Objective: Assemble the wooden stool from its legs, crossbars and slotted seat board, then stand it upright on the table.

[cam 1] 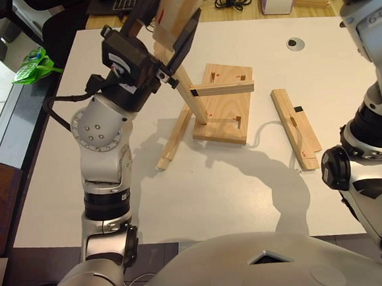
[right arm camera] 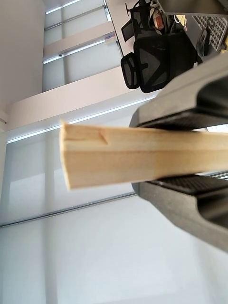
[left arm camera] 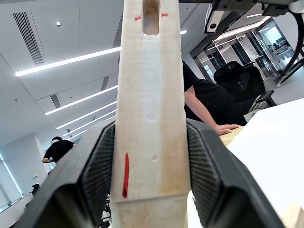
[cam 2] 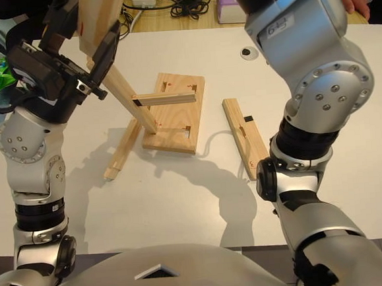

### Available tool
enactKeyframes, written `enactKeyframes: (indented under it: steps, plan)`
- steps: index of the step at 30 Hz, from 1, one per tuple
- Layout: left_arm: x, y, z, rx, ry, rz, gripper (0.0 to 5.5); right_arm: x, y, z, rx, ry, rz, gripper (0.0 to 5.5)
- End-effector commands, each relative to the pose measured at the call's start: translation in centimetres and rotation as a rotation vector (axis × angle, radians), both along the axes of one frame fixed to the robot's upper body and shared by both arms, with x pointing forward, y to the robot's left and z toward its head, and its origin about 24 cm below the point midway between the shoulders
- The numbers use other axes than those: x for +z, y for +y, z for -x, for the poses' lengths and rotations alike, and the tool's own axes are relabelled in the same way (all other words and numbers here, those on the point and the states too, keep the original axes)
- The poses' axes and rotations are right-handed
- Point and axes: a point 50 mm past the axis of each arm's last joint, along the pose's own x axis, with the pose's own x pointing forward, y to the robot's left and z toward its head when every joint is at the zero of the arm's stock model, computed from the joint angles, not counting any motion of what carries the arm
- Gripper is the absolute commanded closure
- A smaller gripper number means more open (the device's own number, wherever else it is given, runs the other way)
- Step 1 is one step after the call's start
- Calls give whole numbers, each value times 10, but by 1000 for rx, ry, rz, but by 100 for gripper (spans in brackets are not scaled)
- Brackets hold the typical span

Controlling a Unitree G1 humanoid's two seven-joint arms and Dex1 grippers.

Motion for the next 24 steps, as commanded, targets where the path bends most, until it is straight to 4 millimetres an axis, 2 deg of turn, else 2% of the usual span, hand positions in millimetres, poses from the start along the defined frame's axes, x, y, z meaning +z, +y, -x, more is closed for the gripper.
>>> enactKeyframes:
  steps: [1, 6, 7, 9, 11, 13, 15, 17, 19, 21, 24]
  plan:
    - [11, 4, -3, 69, -55, 55, 270, 8, -4, 1, -16, -33, -52, 446]
    - [24, 16, -7, 169, -103, 152, 182, 11, -26, -5, -132, -38, -131, 446]
    - [28, 22, -8, 200, -109, 188, 160, 11, -36, -7, -178, -39, -152, 447]
    - [30, 41, -13, 291, -93, 267, 157, 8, -60, -10, -285, -34, -192, 447]
    - [23, 61, -16, 404, -53, 316, 157, 4, -84, -12, -396, -21, -215, 447]
    - [6, 79, -19, 522, 20, 315, 157, 0, -103, -13, -499, -5, -235, 447]
    - [-24, 88, -24, 590, 184, 259, 157, -7, -116, -15, -605, 13, -228, 447]
    - [-65, 83, -27, 573, 408, 119, 157, -17, -125, -17, -713, 31, -167, 447]
    - [-100, 74, -21, 509, 591, -52, 157, -29, -132, -18, -803, 68, -112, 447]
    - [-118, 68, -11, 447, 693, -183, 157, -45, -140, -19, -892, 114, -40, 447]
    - [-123, 72, 1, 404, 782, -317, 157, -69, -144, -17, -932, 184, 40, 447]
